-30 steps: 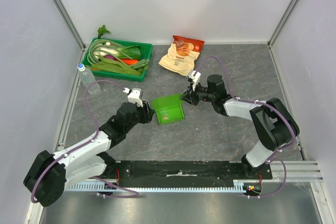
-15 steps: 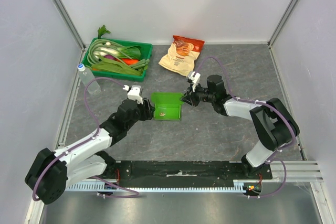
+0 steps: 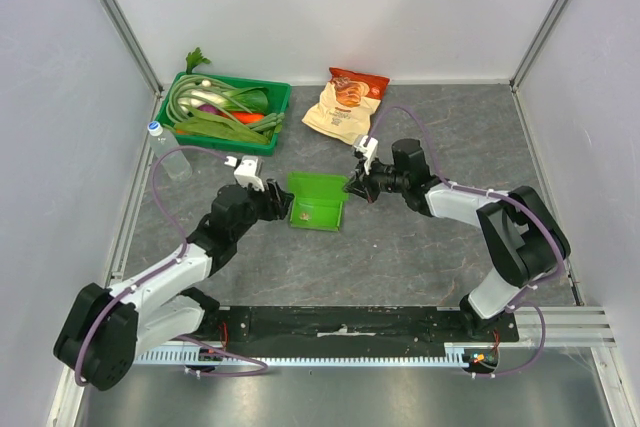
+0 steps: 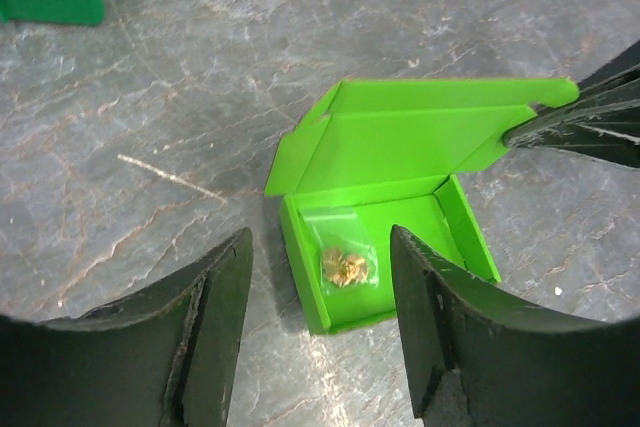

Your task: Fold the paper box

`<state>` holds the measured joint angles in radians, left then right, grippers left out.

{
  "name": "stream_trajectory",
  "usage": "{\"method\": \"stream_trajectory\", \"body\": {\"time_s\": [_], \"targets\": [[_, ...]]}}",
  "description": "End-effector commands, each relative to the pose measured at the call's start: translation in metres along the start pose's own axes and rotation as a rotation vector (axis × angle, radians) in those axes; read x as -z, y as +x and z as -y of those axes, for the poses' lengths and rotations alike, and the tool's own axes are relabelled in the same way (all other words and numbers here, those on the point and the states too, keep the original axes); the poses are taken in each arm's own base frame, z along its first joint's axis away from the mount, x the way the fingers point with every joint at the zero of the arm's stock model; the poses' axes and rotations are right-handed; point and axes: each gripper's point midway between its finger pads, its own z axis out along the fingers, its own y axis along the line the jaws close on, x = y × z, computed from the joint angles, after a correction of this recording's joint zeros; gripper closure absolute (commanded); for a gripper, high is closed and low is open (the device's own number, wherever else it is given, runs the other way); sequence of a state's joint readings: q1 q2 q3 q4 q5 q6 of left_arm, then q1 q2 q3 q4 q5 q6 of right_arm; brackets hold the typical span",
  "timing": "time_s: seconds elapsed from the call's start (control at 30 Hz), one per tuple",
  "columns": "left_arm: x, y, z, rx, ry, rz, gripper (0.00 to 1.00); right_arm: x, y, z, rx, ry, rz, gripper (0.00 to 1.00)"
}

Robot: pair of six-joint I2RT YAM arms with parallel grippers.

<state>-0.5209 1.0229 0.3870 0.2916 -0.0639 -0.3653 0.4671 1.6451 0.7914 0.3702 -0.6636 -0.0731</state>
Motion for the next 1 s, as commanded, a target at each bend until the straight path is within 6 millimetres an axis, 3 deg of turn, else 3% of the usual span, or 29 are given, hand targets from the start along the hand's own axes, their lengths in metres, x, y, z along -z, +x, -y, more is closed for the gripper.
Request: {"method": "stream_trajectory", "body": {"time_s": [0.0, 0.13, 0.27, 0.47, 0.63, 0.87, 0.97], "targets": [[-0.006, -0.021, 0.02, -0.075, 0.172, 0.097, 0.36, 0.0, -0.008, 0.0, 0.054, -0.066, -0.005, 1.0], [-0.014, -0.012, 0.022, -0.096, 0.251, 0.053, 0.36, 0.004, -0.01, -0.004, 0.021, -0.159, 0.008, 1.0], [-0.025, -0.006, 0.01, -0.1, 0.243, -0.011, 0.38, 0.003, -0.002, 0.0, 0.002, -0.163, -0.012, 1.0], [-0.034, 0.002, 0.012, -0.101, 0.304, -0.055, 0.41, 0.003, -0.005, 0.001, 0.002, -0.164, -0.008, 1.0], [-0.039, -0.008, 0.006, -0.067, 0.336, -0.054, 0.42, 0.003, -0.004, 0.001, -0.002, -0.165, -0.012, 1.0], [-0.042, -0.005, 0.012, -0.05, 0.419, -0.078, 0.63, 0.003, -0.007, 0.002, 0.001, -0.163, -0.005, 1.0], [-0.04, -0.004, 0.013, -0.058, 0.433, -0.081, 0.68, 0.003, -0.008, 0.002, 0.0, -0.16, -0.005, 1.0]]}}
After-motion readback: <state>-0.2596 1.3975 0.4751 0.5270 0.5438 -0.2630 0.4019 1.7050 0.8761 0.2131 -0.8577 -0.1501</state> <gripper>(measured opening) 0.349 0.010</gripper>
